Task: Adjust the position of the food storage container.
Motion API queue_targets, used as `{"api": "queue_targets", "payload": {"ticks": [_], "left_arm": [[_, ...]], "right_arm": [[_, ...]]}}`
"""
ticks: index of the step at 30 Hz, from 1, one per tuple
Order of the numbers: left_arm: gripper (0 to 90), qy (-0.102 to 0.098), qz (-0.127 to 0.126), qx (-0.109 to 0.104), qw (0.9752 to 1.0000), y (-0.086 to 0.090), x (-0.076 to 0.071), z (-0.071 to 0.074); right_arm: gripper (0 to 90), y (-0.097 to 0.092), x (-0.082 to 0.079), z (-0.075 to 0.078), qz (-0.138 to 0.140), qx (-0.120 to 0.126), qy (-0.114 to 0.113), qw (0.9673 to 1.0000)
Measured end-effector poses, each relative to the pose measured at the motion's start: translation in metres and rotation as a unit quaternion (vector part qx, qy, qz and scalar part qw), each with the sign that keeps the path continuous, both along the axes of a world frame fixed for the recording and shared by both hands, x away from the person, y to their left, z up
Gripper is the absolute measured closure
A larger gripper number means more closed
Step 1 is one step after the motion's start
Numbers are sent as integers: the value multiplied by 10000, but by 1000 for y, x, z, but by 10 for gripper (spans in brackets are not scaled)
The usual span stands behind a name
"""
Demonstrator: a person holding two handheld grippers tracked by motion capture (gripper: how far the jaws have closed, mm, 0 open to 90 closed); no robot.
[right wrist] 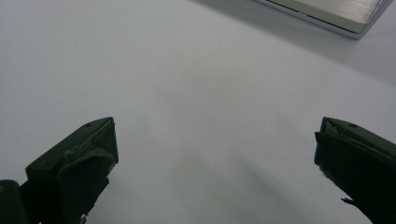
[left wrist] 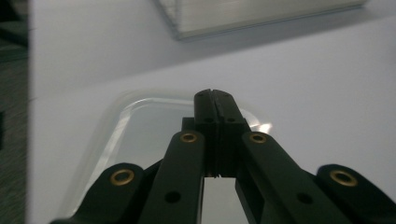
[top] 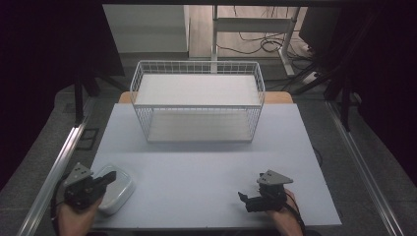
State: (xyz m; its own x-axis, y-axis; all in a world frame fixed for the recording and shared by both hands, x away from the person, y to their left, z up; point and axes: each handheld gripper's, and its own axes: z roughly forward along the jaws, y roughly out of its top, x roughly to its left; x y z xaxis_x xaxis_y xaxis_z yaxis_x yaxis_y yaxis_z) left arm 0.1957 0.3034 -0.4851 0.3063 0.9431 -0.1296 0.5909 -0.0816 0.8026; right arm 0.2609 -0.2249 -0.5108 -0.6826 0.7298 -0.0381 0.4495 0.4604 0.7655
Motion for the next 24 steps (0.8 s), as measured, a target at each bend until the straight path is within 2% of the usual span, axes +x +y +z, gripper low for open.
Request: {"api": "queue_targets", "payload": {"ticks": [5, 11, 18, 24], "left_arm": [[899, 50, 512, 88, 9986, 27, -9, -5], [900, 134, 995, 58, 9949, 51, -25, -10], [900, 342, 1138, -32, 9929, 58, -47, -17], [899, 536, 1029, -154, 9931, 50, -59, -22]], "right_arm": [[0, 0, 0, -1, -27, -43, 17, 10000], [0, 0, 0, -1, -48, -81, 27, 10000], [0, 0, 1, -2, -131, -126, 62, 9998], [0, 2, 1, -3, -142, -190, 53, 9997]]}}
